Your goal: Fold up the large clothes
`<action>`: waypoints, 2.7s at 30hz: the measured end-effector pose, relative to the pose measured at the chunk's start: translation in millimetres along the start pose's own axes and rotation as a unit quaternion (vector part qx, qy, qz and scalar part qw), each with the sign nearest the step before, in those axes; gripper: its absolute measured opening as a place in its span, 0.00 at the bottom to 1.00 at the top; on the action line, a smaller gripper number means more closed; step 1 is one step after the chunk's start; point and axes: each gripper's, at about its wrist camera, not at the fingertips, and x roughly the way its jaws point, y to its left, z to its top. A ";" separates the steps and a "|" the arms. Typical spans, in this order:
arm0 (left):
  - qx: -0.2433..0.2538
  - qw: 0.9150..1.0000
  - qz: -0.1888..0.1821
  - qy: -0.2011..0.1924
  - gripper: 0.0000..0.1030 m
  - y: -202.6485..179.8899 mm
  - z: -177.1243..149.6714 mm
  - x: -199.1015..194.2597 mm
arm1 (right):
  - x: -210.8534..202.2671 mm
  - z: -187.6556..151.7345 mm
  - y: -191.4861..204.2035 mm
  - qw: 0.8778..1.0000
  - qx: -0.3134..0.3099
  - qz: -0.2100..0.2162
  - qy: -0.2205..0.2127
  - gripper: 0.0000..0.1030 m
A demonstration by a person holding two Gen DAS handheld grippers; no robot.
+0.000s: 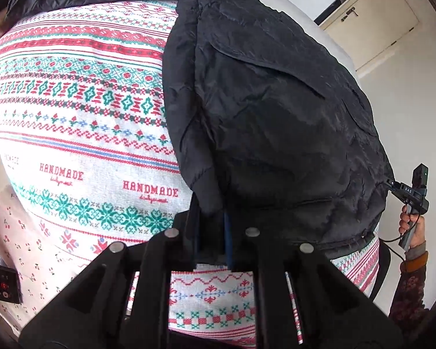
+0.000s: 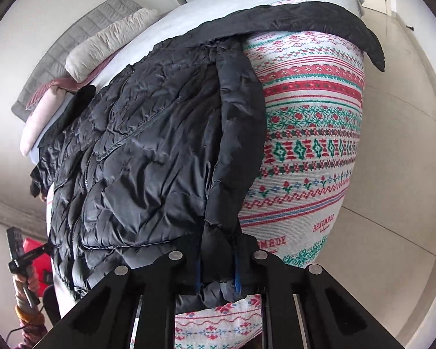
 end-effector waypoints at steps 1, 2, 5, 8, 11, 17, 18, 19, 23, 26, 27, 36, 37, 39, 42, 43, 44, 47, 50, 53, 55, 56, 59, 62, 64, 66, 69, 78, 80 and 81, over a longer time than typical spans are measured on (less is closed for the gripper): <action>0.005 1.000 0.020 -0.011 0.08 -3.5 -0.7 -8.2 | -4.2 1.2 6.5 1.000 -0.007 -0.009 -0.001 0.11; 0.007 0.999 0.030 -0.022 0.07 -6.1 -1.8 -17.6 | -9.9 2.1 12.4 1.000 -0.013 -0.011 -0.004 0.10; 0.020 0.998 0.046 -0.028 0.08 -10.3 -7.0 -38.7 | -23.8 5.4 24.9 0.999 -0.031 -0.017 -0.014 0.10; 0.069 0.992 0.104 0.007 0.16 -18.8 -14.3 -26.9 | -19.0 -2.4 29.4 0.997 -0.056 -0.047 0.009 0.13; 0.084 0.984 0.160 -0.006 0.40 -22.7 -17.9 -24.1 | -2.8 -8.5 24.3 0.993 -0.064 -0.092 0.026 0.33; 0.076 0.978 0.167 -0.099 0.81 -51.5 -3.8 -66.0 | -28.9 21.7 -9.2 0.998 0.009 -0.062 -0.015 0.64; 0.075 0.978 0.163 -0.105 0.82 -58.3 1.8 -69.6 | -36.1 28.7 -11.5 0.998 0.015 -0.064 -0.023 0.67; 0.072 0.979 0.156 -0.111 0.84 -64.1 7.9 -72.7 | -43.1 37.4 -13.3 0.997 0.021 -0.064 -0.031 0.69; 0.056 0.983 0.117 -0.127 0.94 -91.8 34.7 -70.6 | -61.0 71.2 -6.9 0.995 0.049 -0.063 -0.060 0.81; 0.046 0.985 0.110 -0.124 0.94 -113.5 60.0 -56.1 | -59.8 103.7 -10.7 0.992 0.098 -0.046 -0.065 0.83; 0.043 0.986 0.105 -0.121 0.94 -119.4 69.0 -50.1 | -57.1 115.4 -13.3 0.990 0.119 -0.038 -0.065 0.83; 0.003 0.989 0.073 -0.128 0.95 -140.8 117.3 33.5 | 14.1 195.2 -69.2 0.957 0.270 0.017 -0.107 0.83; 0.001 0.989 0.072 -0.126 0.95 -140.0 119.8 45.6 | 26.3 199.8 -78.1 0.951 0.288 0.017 -0.110 0.83; -0.003 0.991 0.067 -0.118 0.95 -134.9 120.7 65.7 | 48.3 207.1 -95.5 0.940 0.320 0.023 -0.114 0.83; 0.008 0.988 0.077 -0.134 0.95 -129.4 117.8 77.6 | 71.2 219.0 -118.4 0.926 0.350 0.040 -0.132 0.83; 0.016 0.986 0.085 -0.139 0.95 -129.0 117.3 78.3 | 75.0 222.9 -124.6 0.922 0.355 0.044 -0.146 0.83; 0.023 0.986 0.090 -0.142 0.95 -128.8 117.4 78.2 | 77.1 227.4 -129.9 0.918 0.358 0.050 -0.163 0.83; 0.025 0.985 0.082 -0.149 0.95 -125.1 118.4 75.7 | 81.4 243.7 -141.8 0.906 0.371 0.059 -0.196 0.83; 0.019 0.987 0.071 -0.146 0.95 -120.5 119.7 76.9 | 84.4 256.8 -145.4 0.896 0.382 0.041 -0.221 0.71; 0.023 0.988 0.069 -0.139 0.95 -120.2 121.8 79.6 | 85.4 265.2 -141.2 0.892 0.393 -0.014 -0.225 0.22; 0.027 0.988 0.065 -0.137 0.95 -120.1 122.3 77.6 | 79.0 270.4 -131.7 0.894 0.378 -0.037 -0.236 0.13; 0.029 0.988 0.062 -0.136 0.95 -119.8 122.7 76.1 | 72.2 274.4 -121.2 0.899 0.358 -0.047 -0.247 0.10; 0.028 0.990 0.053 -0.131 0.95 -117.6 124.2 72.0 | 47.2 289.2 -79.1 0.919 0.272 -0.084 -0.273 0.08; 0.025 0.989 0.056 -0.133 0.95 -114.9 124.5 67.7 | 23.6 302.9 -22.0 0.935 0.181 -0.090 -0.291 0.08; 0.028 0.988 0.062 -0.135 0.95 -114.3 124.5 65.8 | 14.6 310.7 23.6 0.946 0.115 -0.088 -0.291 0.08; 0.031 0.987 0.072 -0.137 0.95 -113.8 124.6 64.9 | 16.2 316.2 74.2 0.956 0.046 -0.085 -0.277 0.08; 0.034 0.986 0.081 -0.139 0.95 -113.1 124.1 63.7 | 38.9 315.9 148.8 0.968 -0.052 -0.079 -0.233 0.09; 0.042 0.986 0.088 -0.132 0.95 -112.9 123.6 65.5 | 172.7 260.5 253.3 0.974 -0.223 -0.040 -0.025 0.54; 0.044 0.986 0.091 -0.129 0.95 -113.2 123.3 66.5 | 184.8 249.7 247.2 0.977 -0.214 -0.019 0.010 0.61; 0.045 0.986 0.092 -0.128 0.95 -113.6 123.2 66.6 | 185.0 247.3 241.9 0.978 -0.206 -0.010 0.018 0.65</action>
